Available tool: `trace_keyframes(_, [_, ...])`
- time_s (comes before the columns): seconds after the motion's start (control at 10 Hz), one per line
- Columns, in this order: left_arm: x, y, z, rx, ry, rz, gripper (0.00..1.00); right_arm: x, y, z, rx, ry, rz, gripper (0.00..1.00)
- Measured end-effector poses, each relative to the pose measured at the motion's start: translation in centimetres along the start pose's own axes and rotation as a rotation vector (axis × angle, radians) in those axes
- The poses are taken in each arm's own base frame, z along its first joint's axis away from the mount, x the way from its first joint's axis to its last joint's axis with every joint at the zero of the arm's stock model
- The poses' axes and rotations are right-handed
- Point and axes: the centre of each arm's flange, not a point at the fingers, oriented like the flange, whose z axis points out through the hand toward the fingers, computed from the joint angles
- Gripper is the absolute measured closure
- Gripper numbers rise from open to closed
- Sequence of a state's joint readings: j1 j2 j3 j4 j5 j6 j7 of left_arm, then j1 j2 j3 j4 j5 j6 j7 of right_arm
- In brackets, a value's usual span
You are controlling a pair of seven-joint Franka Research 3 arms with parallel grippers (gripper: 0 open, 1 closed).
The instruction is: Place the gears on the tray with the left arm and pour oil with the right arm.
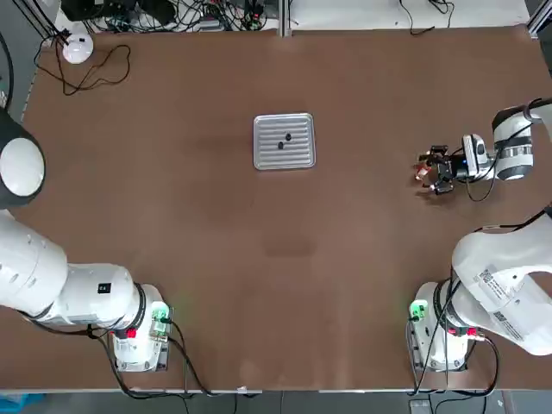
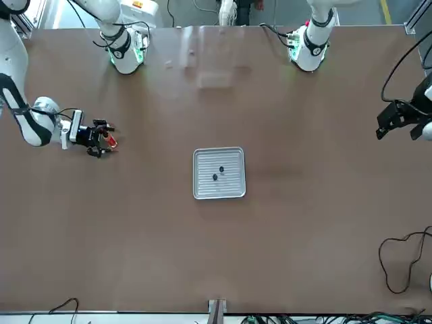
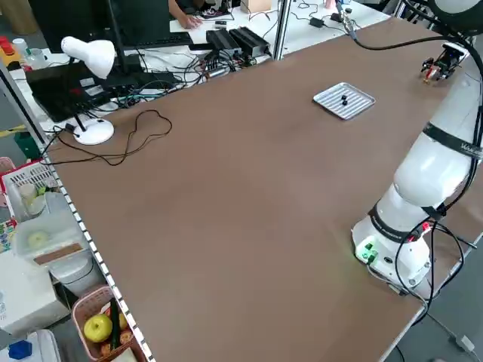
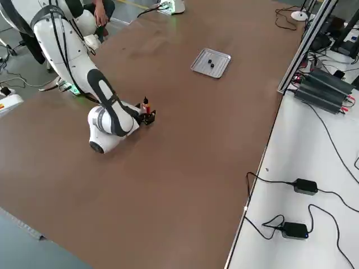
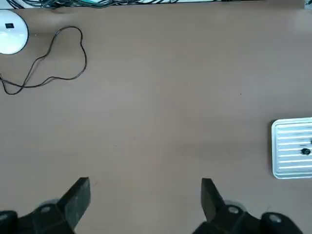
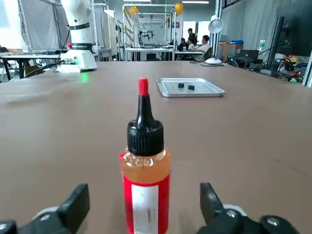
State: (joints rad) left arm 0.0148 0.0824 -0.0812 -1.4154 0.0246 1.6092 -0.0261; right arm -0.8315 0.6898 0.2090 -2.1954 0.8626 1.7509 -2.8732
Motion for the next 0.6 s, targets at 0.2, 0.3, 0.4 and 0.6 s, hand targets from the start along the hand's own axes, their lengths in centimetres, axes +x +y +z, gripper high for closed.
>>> trace_keyframes(0.2, [0.0,-0.01,0.0,0.001,0.0,0.0,0.0,0.32,-0.06,0.16,0.007,0.029,0.008,0.0])
trace_keyframes(0.3, [0.0,-0.02,0.0,0.001,0.0,0.0,0.0,0.45,-0.12,0.22,0.009,0.042,0.014,0.0])
trace_keyframes(0.4, [0.01,-0.02,0.03,0.001,-0.001,0.0,0.0,0.5,-0.16,0.21,0.01,0.048,0.015,0.0])
trace_keyframes(0.6, [0.08,-0.03,0.23,0.001,-0.004,0.0,0.0,0.8,-0.17,0.22,0.013,0.063,0.02,0.0])
